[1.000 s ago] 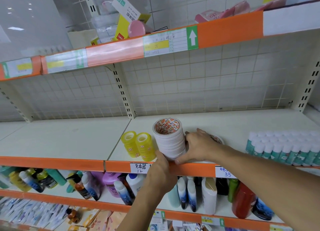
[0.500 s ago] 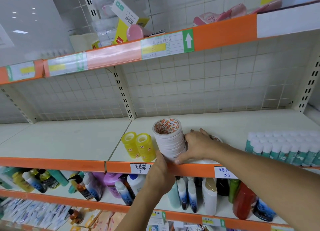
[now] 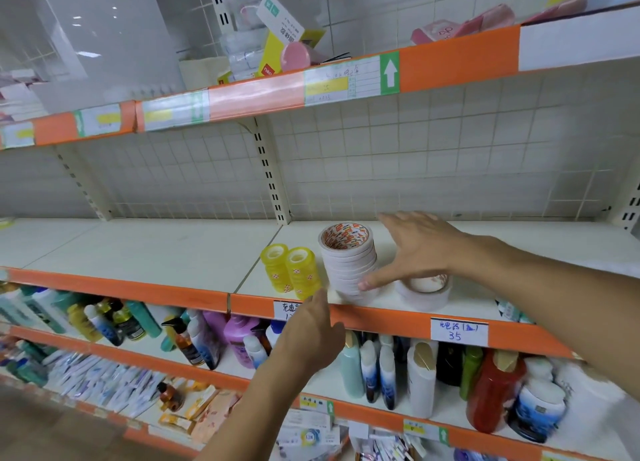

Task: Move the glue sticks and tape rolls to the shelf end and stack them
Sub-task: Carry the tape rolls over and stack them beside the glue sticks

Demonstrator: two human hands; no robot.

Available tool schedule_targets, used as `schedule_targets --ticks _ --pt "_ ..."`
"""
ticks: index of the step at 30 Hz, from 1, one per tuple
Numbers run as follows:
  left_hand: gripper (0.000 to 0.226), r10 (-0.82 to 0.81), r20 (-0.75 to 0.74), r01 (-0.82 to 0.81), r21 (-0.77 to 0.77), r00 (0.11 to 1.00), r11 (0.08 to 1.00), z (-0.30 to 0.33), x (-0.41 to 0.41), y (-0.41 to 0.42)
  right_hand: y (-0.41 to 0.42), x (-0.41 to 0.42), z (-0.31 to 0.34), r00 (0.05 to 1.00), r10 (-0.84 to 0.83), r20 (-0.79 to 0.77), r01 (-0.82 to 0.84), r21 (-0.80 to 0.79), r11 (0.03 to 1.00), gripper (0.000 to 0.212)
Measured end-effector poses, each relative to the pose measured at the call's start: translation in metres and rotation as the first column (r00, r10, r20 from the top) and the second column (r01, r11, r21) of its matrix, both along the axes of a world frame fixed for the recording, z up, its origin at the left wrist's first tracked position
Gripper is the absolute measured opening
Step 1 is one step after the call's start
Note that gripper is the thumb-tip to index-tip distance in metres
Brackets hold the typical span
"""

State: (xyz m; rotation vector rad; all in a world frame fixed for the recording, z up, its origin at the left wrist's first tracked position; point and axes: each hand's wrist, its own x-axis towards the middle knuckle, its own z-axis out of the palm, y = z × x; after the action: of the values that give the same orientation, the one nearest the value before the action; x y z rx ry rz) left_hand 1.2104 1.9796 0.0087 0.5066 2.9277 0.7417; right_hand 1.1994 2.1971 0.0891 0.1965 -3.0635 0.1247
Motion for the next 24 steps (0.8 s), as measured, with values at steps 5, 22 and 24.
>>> schedule_targets --ticks 5,22,24 --pt "0.048 -0.004 -0.098 -0.004 -0.081 0.995 0.997 0.019 0.005 -0.011 -0.022 0.008 0.025 0.987 0.112 -0.113 -0.115 -0.021 0.993 0.118" --pt "0.063 0.393 -0.295 -0.481 -0.347 0.871 0.805 0.064 -0.015 -0.182 -0.203 -0.063 0.013 0.877 0.477 0.051 -0.479 0.139 0.866 0.092" --pt "0.068 0.429 -0.285 -0.511 -0.365 0.857 0.778 0.061 -0.022 -0.210 -0.230 -0.075 0.010 0.857 0.508 0.082 -0.515 0.132 0.847 0.089"
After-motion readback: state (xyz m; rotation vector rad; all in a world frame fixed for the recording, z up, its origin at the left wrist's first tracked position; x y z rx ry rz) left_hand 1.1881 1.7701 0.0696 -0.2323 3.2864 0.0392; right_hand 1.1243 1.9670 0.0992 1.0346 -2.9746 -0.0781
